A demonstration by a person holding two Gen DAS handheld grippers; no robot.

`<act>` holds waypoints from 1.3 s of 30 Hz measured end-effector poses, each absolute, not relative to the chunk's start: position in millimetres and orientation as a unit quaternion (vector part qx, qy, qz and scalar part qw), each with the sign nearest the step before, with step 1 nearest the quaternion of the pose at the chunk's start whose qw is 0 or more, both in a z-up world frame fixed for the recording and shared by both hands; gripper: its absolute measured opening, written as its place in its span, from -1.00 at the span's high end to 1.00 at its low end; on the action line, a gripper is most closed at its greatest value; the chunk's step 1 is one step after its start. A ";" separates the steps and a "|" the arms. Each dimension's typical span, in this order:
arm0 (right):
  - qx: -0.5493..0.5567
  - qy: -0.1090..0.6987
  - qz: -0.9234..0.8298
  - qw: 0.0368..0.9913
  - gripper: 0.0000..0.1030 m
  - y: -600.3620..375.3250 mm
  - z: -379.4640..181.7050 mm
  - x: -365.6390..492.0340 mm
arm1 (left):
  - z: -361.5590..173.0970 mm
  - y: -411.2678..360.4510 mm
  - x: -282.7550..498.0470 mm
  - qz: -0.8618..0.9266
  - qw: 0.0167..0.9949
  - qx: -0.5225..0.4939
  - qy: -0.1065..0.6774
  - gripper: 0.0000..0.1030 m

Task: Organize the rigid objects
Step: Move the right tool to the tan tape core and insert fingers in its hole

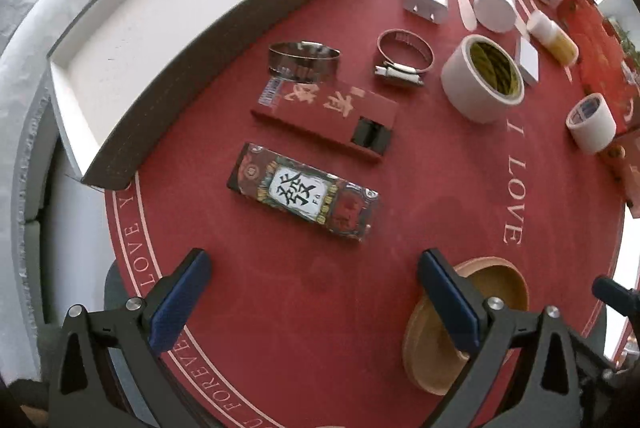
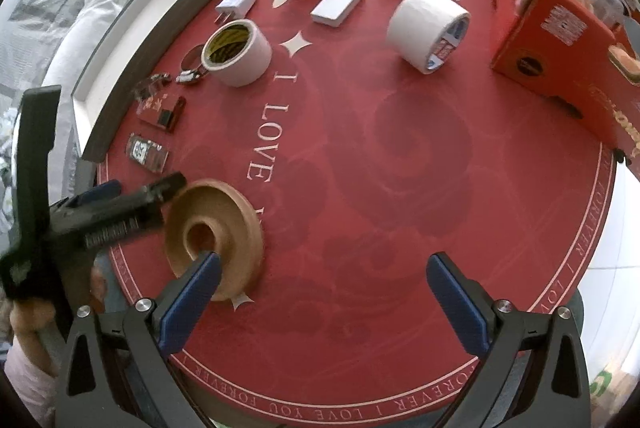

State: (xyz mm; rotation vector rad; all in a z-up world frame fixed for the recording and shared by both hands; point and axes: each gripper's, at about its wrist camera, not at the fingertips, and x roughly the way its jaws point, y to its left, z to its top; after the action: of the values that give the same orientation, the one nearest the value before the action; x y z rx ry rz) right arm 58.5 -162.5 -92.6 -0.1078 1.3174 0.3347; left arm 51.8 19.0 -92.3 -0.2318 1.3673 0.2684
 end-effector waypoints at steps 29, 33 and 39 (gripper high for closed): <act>-0.199 0.587 0.154 0.770 -1.00 -78.6 -125.9 49.1 | -84.7 19.0 51.9 0.090 0.782 -0.078 0.612 -1.00; -0.170 0.608 0.142 0.763 -1.00 -99.6 -127.5 46.3 | -81.3 6.2 47.4 0.071 0.793 -0.063 0.602 -1.00; -0.167 0.611 0.146 0.760 -1.00 -99.2 -132.0 44.3 | -82.9 3.5 44.3 0.070 0.798 -0.063 0.595 -1.00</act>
State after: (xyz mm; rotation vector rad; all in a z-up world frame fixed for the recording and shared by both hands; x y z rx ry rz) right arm 44.3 -99.2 -132.0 -0.3630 1.3293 0.3187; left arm 44.3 3.5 -82.9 -0.1362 1.2781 0.1495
